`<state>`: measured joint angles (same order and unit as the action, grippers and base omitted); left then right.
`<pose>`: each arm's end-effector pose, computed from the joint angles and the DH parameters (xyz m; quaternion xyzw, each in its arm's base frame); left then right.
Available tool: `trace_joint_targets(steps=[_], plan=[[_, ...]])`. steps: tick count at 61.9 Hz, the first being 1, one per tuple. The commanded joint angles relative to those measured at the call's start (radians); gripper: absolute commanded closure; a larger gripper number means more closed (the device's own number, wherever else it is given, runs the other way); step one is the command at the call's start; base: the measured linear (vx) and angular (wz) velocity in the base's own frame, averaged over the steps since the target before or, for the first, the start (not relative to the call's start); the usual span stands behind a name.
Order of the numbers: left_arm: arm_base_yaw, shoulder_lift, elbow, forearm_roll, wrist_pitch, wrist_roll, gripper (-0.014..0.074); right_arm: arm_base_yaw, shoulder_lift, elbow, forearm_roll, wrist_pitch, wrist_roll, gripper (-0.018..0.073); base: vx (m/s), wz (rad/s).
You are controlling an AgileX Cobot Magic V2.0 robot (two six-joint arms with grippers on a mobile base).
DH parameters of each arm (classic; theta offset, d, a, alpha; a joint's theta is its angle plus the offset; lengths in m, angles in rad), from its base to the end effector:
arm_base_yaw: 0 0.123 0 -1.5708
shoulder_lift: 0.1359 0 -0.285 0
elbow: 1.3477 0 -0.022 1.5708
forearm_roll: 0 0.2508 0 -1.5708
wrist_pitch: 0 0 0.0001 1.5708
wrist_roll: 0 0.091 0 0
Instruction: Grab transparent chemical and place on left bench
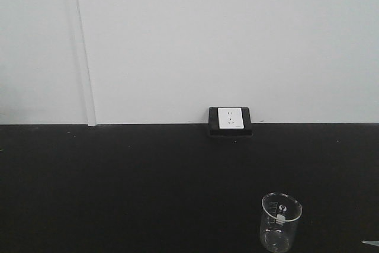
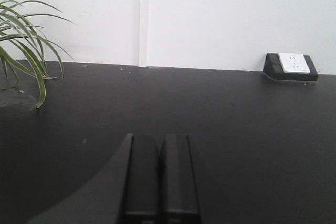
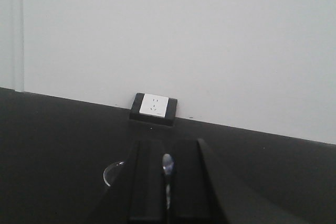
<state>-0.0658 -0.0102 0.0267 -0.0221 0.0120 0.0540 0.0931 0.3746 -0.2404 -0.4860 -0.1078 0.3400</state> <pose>0.0566 -0.0038 0.2036 0.0336 0.6852 -0.0124 0.7274 0.0929 0.0132 0.2768 -0.0995 0.6826 -0.0009 0.7240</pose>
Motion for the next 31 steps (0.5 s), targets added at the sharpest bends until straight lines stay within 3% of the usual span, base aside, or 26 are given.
trace_joint_targets(steps=[1, 31], plan=[[-0.002, -0.019, 0.016, -0.001, -0.078, -0.008, 0.0600, -0.006, 0.002, -0.029, -0.007, -0.061, 0.002, 0.0567, 0.00, 0.00], [-0.002, -0.019, 0.016, -0.001, -0.078, -0.008, 0.0600, -0.006, 0.002, -0.029, -0.007, -0.061, 0.002, 0.0567, 0.00, 0.00]])
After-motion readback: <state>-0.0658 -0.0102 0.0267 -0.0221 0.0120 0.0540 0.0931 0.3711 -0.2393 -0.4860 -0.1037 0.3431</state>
